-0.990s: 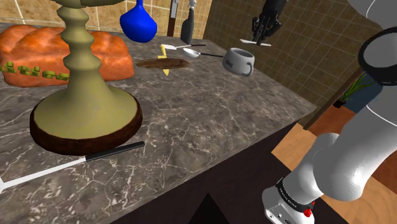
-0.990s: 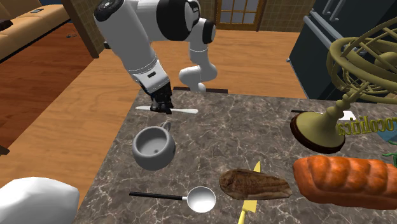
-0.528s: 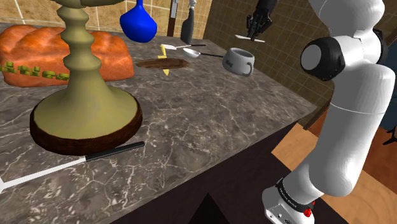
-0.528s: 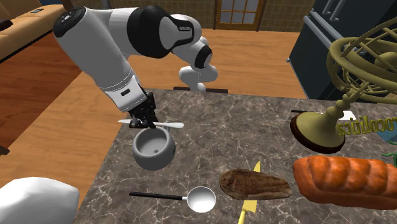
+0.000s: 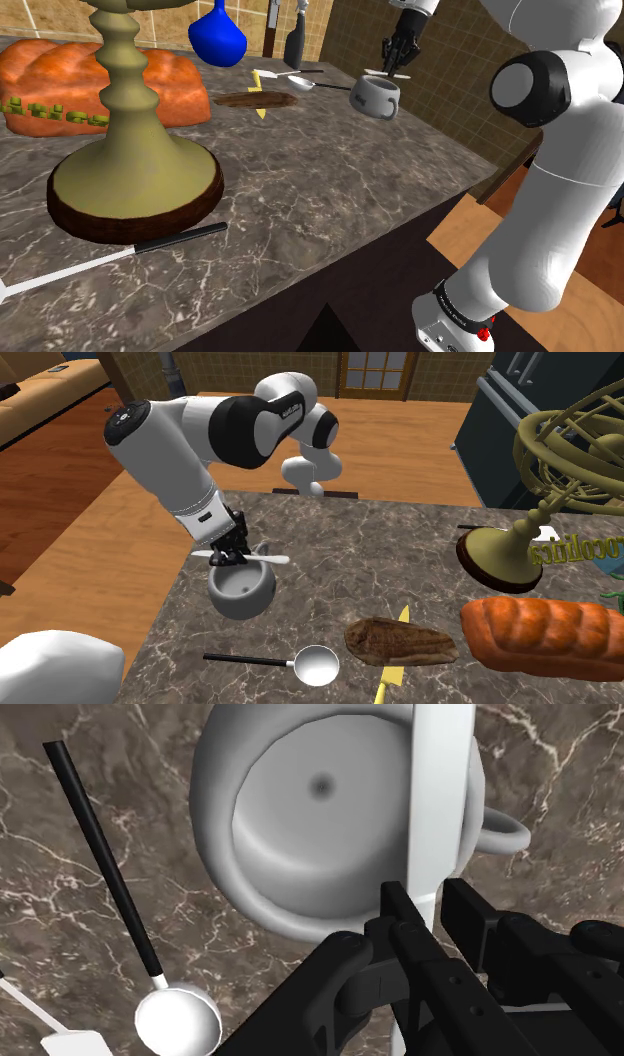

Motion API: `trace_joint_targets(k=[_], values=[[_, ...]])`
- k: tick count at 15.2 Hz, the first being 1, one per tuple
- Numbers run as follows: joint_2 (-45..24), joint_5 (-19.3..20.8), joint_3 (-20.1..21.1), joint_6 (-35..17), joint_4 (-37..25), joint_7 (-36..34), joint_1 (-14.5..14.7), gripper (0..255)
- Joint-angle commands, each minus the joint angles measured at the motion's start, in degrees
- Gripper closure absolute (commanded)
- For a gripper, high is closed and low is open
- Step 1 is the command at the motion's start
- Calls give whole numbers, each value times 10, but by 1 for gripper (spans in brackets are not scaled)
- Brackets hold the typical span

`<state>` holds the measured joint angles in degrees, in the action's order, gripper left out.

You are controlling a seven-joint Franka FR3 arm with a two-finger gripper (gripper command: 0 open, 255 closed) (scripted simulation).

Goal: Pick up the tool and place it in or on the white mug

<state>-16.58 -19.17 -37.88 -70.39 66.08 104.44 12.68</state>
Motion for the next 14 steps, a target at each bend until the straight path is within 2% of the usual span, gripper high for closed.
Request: trace_joint_targets(k=[1,5,13,14], values=[[11,8,0,-22,31,1,9,255],[30,22,1,-65,90,2,25,255],[30,22,1,-65,90,2,24,255],[29,21,1,-64,88,2,24,0]])
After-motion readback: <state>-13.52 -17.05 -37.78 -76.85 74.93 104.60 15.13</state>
